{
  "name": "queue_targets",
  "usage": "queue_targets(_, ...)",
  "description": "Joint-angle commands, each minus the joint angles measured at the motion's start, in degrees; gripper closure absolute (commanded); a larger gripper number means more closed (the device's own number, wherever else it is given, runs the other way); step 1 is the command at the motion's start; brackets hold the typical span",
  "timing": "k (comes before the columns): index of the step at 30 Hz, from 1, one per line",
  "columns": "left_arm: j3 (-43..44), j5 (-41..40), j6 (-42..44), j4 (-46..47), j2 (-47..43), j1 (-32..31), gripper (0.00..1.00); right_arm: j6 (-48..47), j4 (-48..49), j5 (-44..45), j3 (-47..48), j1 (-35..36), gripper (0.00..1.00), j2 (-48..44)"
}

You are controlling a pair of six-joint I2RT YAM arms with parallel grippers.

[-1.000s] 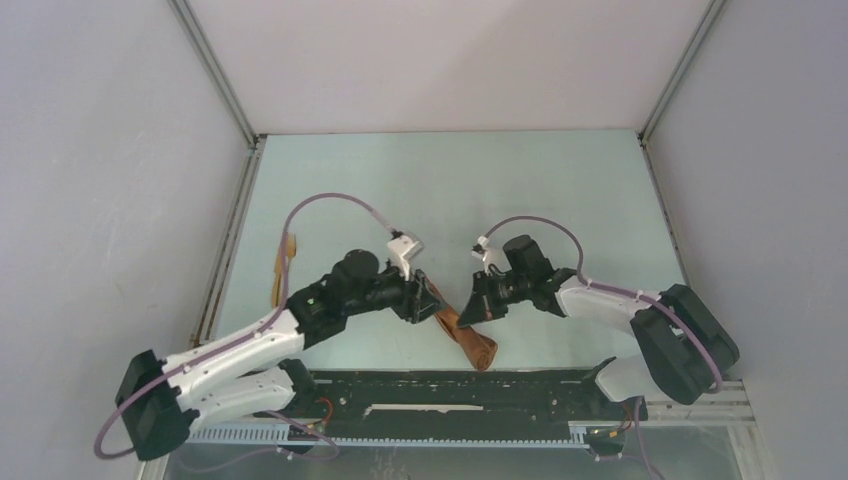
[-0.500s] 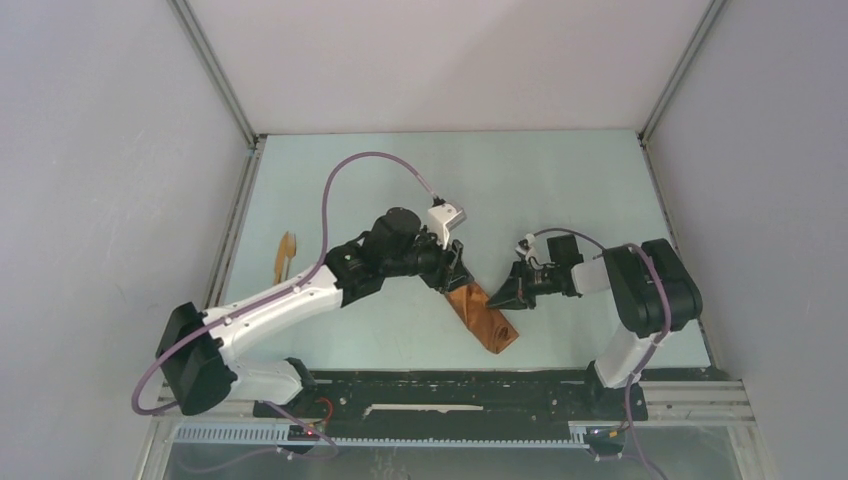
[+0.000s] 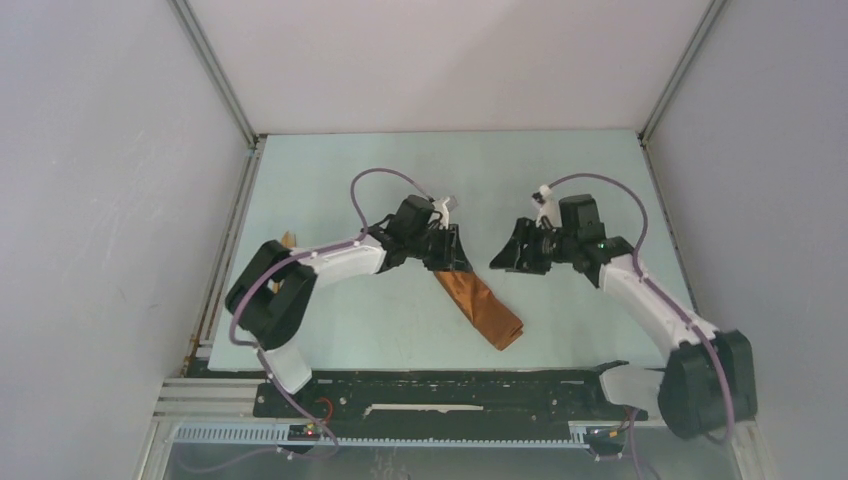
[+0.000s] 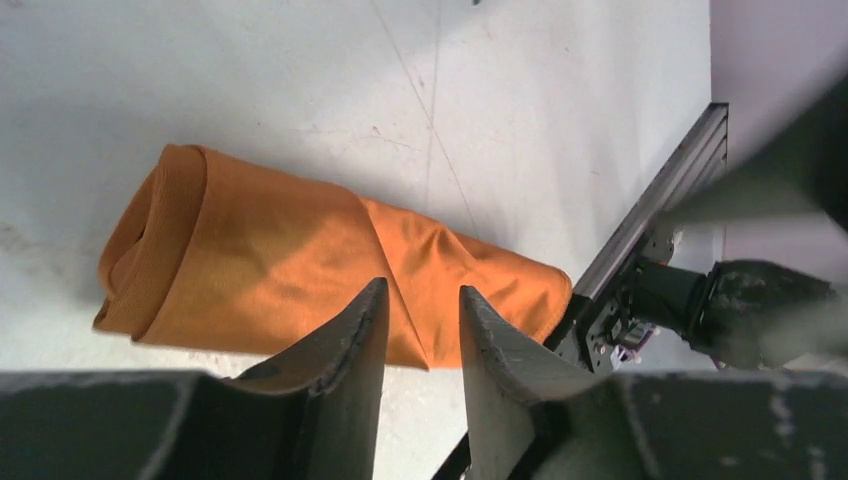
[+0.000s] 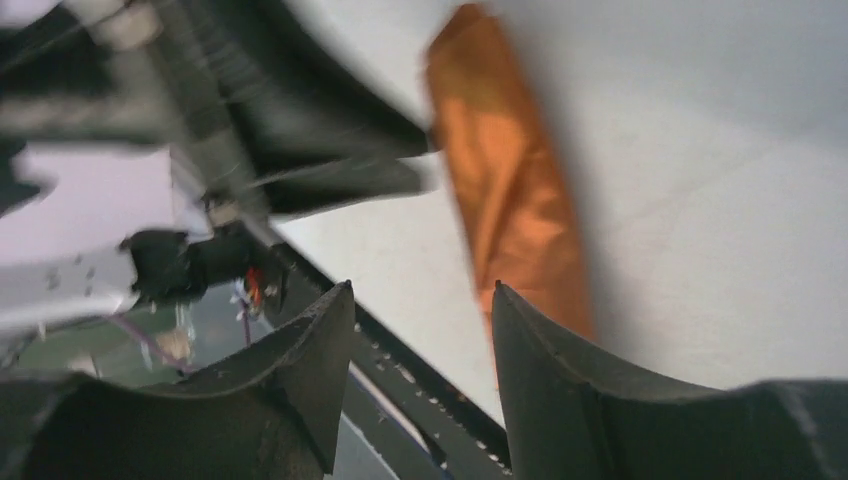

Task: Fold the napkin into a case and place the utensils inside
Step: Turn over the smaller rectangle-folded napkin at the center of the board, then smooth out the smaller rectangle-folded napkin at the center of the board, then move the smaller rectangle-folded napkin to the center of the board.

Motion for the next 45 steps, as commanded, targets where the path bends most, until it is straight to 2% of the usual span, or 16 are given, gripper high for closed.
queue_targets(1,3.4,0.8,-6.2,7.3,6.0,0.1,0.66,8.7,3.7,-5.0,-10.0,6.7,0.41,-5.5)
queue_targets(5,2.2,-0.5,-7.3,10.6,10.3,2.0,0.72,12.2,14.8,-11.1,-19.3,5.7,0.49,-3.4)
queue_targets(9,2.3,-0.6,-6.6,12.0,14.4,3.2,0.73,12.0,18.6,-9.9,-25.9,0.9,0.49,-1.9)
queue_targets(13,2.6,-0.7,-6.6,12.8,18.3,3.5,0.73,11.1,12.7,0.3,-27.5,-0.8,0.48,-3.5)
queue_targets(18,4.2,1.0,-4.6,11.5,19.0,4.3,0.66,10.1,5.4,8.3,-24.2,3.8,0.46,-8.8)
queue_targets(21,4.5,2.3,-3.5,11.0,14.7,4.1,0.6,9.5,0.0,11.4,-20.0,8.6,0.43,-11.2)
queue_targets(24,4.1,3.7,-3.8,11.0,10.7,4.2,0.54,11.5,1.7,9.0,-19.2,10.7,0.41,-12.4)
queue_targets(27,1.6,5.0,-6.3,12.9,6.9,4.8,0.53,10.7,1.2,9.9,-18.3,12.1,0.39,-11.6)
queue_targets(29,-0.7,4.2,-7.0,14.1,2.6,4.7,0.51,11.4,-2.6,12.5,-16.2,16.2,0.36,-12.0)
queue_targets(31,-2.3,2.8,-5.6,12.5,-2.0,4.8,0.49,15.3,-4.4,14.7,-15.0,23.9,0.32,-12.9)
queue_targets(34,-5.0,-0.1,-2.9,9.9,-9.3,5.0,0.45,22.4,-2.9,18.8,-14.9,32.9,0.28,-14.1)
queue_targets(37,-7.0,-1.9,-1.1,7.8,-14.9,5.2,0.42,27.2,-1.0,25.3,-14.9,37.8,0.27,-12.1)
queue_targets(40,-8.8,-1.8,-0.4,6.8,-19.1,5.2,0.41,28.9,1.2,29.9,-15.3,39.4,0.26,-7.2)
queue_targets(45,-11.1,-1.1,0.2,4.7,-25.1,5.2,0.4,29.5,4.6,32.8,-16.6,36.8,0.25,-0.8)
